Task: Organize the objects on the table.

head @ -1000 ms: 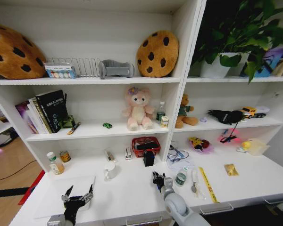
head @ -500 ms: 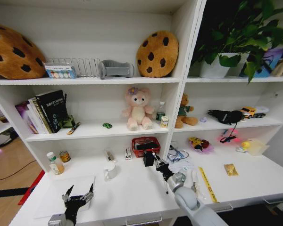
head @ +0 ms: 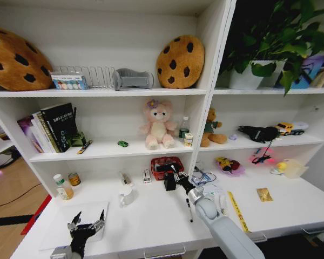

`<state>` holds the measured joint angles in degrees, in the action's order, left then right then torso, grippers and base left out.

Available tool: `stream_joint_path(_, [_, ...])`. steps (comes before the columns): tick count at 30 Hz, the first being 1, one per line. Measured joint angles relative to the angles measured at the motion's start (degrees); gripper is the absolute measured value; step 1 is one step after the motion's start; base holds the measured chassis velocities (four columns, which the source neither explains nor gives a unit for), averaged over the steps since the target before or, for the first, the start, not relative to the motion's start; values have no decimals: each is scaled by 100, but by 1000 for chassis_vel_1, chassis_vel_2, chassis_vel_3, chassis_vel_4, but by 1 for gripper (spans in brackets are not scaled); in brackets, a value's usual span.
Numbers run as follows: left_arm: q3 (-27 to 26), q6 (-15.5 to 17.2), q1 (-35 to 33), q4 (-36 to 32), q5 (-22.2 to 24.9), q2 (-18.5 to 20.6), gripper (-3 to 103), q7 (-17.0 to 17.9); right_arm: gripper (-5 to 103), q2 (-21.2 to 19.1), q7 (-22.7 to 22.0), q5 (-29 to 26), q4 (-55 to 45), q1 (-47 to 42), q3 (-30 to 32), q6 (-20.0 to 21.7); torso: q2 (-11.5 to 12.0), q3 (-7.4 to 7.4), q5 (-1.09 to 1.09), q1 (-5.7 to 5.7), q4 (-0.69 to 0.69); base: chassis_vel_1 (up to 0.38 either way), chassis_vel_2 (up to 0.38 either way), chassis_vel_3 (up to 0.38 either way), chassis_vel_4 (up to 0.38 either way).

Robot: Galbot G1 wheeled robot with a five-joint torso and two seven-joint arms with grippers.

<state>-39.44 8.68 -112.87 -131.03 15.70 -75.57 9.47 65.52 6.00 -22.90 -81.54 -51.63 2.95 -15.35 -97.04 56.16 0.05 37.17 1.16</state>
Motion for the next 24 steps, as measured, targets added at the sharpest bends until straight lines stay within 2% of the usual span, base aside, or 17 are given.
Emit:
stream_joint_path(6, [21,-1,5,37,5,0,100,11,12,278,36,-36,381,412,-116,-47,0,0,0,0,0,0,0,0,0])
stream_joint_path(15, [21,3,27,55,39,30,100,11,12,400,-5,-27,594,612,-196,-77,0,0,-1,0,0,0,0,0,0])
stream_joint_path(18, [27,3,36,63,46,51,100,9,19,485,-36,-14,761,598,-139,-82,0,0,0,0,0,0,0,0,0])
stream_joint_path(24, [5,3,35,62,58,68,100,5,25,530,-90,-14,872,613,-127,-85,0,0,0,0,0,0,0,0,0])
